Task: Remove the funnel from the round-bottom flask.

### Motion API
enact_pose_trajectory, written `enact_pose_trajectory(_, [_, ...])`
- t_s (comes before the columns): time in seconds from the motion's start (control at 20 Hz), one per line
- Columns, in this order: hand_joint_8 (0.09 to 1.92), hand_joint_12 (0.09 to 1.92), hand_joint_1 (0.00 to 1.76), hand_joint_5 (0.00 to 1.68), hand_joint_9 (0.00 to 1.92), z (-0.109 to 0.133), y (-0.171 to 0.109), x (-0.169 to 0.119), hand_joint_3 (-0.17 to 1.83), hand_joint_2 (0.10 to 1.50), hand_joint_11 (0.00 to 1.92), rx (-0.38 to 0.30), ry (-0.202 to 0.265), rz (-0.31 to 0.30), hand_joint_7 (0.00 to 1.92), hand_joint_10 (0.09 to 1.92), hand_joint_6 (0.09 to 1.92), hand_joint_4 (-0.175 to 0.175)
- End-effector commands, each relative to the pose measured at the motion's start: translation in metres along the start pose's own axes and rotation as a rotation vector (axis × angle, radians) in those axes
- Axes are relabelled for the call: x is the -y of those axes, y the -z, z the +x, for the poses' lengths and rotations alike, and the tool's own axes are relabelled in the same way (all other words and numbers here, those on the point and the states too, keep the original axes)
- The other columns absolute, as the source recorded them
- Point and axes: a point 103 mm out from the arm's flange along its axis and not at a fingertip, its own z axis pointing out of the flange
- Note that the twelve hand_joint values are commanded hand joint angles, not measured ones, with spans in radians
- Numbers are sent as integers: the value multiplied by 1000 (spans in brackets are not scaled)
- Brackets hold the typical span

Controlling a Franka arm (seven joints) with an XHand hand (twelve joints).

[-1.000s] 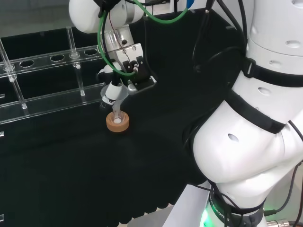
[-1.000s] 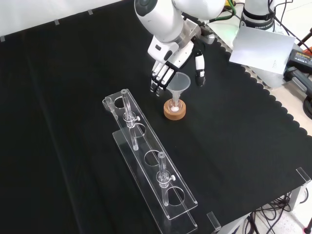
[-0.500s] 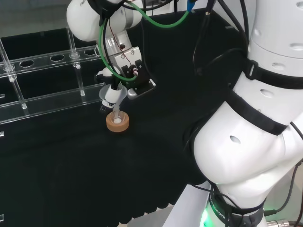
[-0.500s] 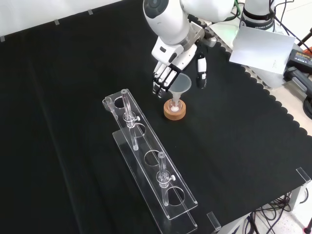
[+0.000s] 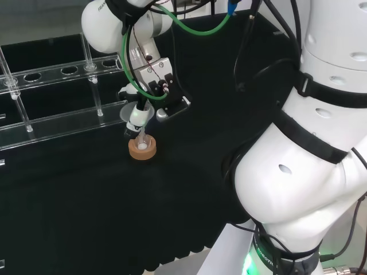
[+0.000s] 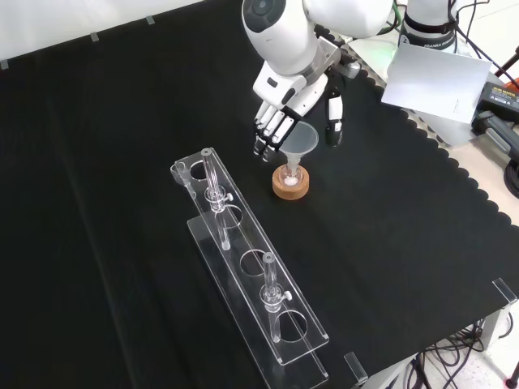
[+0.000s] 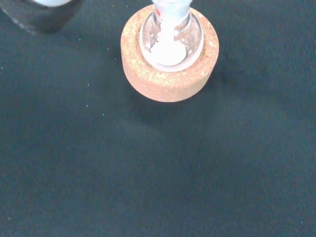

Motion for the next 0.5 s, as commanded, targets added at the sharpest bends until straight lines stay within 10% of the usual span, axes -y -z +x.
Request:
enact_pose_trajectory(0.05, [111,1527,721,62,117,-3,-5,-1,-131,807,279,2,1,9,66,842,87,1])
enact_pose_trajectory(0.5, [602,1480,752,338,282,-4,-6,-1,-175,906,323,52,-31,-36,64,728,87,-21])
